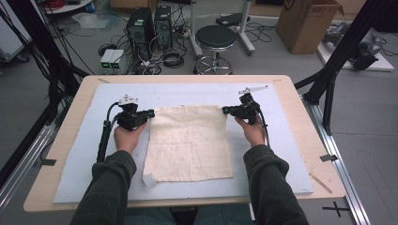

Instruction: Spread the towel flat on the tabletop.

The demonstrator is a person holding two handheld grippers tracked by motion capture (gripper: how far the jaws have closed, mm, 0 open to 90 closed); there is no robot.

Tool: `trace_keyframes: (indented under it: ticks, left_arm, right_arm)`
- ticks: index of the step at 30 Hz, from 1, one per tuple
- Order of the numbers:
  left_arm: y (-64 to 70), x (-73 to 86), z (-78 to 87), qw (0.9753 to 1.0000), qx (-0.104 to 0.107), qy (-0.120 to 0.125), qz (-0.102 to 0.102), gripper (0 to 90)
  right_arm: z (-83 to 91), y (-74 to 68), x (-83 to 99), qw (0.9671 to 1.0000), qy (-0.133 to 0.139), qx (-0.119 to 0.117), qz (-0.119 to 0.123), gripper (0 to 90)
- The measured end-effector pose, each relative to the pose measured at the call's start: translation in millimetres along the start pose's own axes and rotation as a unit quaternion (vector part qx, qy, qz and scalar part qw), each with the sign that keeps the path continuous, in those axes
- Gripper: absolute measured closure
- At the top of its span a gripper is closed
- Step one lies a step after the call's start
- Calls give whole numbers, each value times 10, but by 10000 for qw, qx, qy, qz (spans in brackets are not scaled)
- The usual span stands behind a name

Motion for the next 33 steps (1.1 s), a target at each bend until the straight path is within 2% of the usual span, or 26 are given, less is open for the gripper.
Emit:
trace_keyframes:
  ticks: [4,9,13,16,21,25,28,33]
  left_arm:
    - [30,24,50,10000,70,11,-67,871]
    - [64,48,137,9998,133,70,-161,871]
    - [72,57,221,9995,185,102,-218,871]
    - [96,62,269,9991,223,76,-346,871]
    - [111,116,355,9988,330,166,-316,870]
    - [102,170,403,9986,451,150,-243,870]
    - [143,179,423,9982,487,120,-327,870]
    - [209,187,470,9970,624,105,-436,870]
  right_arm:
    - [53,-36,37,9999,120,-103,57,861]
    - [115,-74,101,9998,74,-198,57,860]
    - [202,-135,76,9995,153,-262,130,861]
    - [259,-179,61,9992,176,-305,202,860]
    - [328,-265,75,9984,234,-378,342,860]
    - [351,-288,172,9982,244,-474,286,861]
    - [365,-303,240,9977,311,-559,234,860]
    - [407,-366,287,9968,374,-638,286,861]
Point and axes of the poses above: each handheld gripper's, and its own axes: z roughly backward along the jaws, x roughly out of its underside, y roughly to its right, the point moved 1 cm from there along -z, roughly forward along the jaws, and after that the axes turned 7 degrees about z, right-handed, at the moved point
